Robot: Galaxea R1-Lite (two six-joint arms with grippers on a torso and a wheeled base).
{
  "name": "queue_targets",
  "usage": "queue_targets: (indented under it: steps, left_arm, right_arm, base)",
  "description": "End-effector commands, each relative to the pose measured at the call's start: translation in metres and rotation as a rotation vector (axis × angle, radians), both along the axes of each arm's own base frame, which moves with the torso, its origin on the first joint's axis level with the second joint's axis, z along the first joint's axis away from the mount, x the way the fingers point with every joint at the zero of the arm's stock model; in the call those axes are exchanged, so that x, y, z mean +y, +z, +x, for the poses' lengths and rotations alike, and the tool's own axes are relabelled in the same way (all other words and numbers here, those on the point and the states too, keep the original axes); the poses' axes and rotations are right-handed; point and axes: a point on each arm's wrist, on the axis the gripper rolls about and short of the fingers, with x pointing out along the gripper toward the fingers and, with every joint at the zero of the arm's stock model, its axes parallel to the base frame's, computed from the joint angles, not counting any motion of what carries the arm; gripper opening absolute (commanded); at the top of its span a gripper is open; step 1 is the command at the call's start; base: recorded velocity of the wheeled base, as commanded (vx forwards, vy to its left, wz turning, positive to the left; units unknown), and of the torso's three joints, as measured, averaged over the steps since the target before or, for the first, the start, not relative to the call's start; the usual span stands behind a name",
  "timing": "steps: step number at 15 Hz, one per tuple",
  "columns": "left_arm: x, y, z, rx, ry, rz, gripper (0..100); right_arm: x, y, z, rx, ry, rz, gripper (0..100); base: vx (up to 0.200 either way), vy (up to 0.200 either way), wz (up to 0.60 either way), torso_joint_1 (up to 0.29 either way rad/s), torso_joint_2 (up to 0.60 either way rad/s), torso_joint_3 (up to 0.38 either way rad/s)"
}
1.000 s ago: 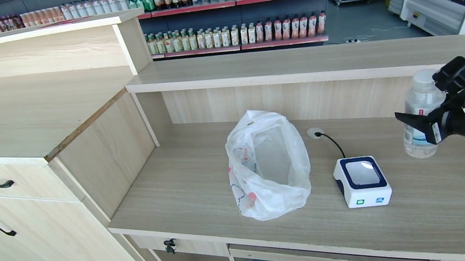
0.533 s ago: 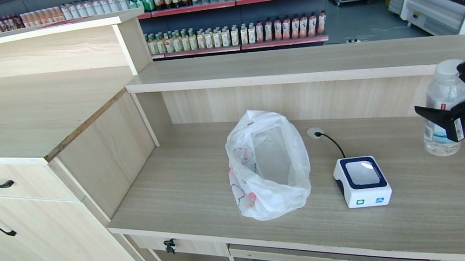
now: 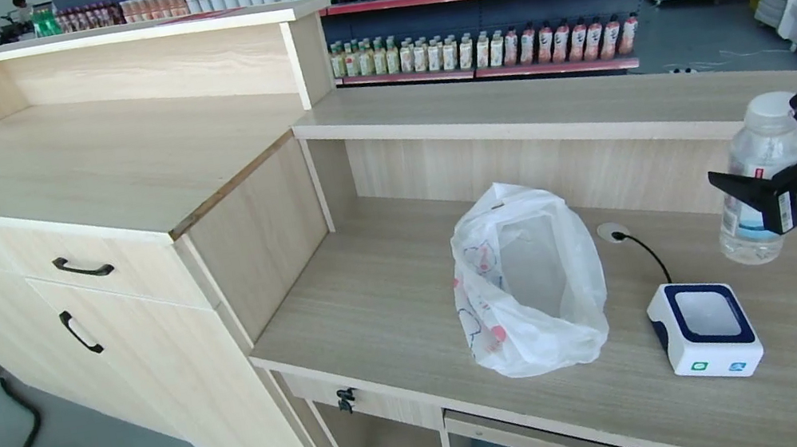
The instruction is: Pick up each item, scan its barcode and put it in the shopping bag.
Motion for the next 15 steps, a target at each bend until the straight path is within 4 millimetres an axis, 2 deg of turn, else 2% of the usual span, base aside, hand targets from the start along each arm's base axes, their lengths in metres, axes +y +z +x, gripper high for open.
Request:
queue_targets:
  steps: [1, 4, 6, 9, 12, 15]
  left_arm:
    - [0.000, 0.000, 0.000, 0.000, 0.001, 0.000, 100]
    - [0.000, 0.000, 0.000, 0.000, 0.001, 0.000, 100]
    - [0.000, 0.000, 0.000, 0.000, 0.001, 0.000, 100]
    - [0.000, 0.000, 0.000, 0.000, 0.001, 0.000, 100]
    - [0.000, 0.000, 0.000, 0.000, 0.001, 0.000, 100]
    - [0.000, 0.000, 0.000, 0.000, 0.001, 0.000, 100]
  right_arm:
    - [0.000, -0.001, 0.003, 0.005, 0.001, 0.015, 0]
    - [0.000, -0.004, 0.019, 0.025, 0.007, 0.137, 0]
    - [0.003, -0.016, 0.034, 0.049, 0.012, 0.194, 0]
    - [0.024, -0.032, 0.056, 0.016, 0.142, 0.322, 0]
    - [0.041, -0.055, 0.078, -0.008, 0.274, 0.320, 0]
    - [0.047, -0.077, 0.101, -0.020, 0.321, 0.304, 0]
  base:
    - [0.000, 0.000, 0.00, 0.000, 0.00, 0.000]
    - [0.000, 0.000, 0.00, 0.000, 0.00, 0.000]
    - [0.000, 0.000, 0.00, 0.000, 0.00, 0.000]
    - [0.000, 0.000, 0.00, 0.000, 0.00, 0.000]
    - [0.000, 0.000, 0.00, 0.000, 0.00, 0.000]
    - [0.000, 0.000, 0.00, 0.000, 0.00, 0.000]
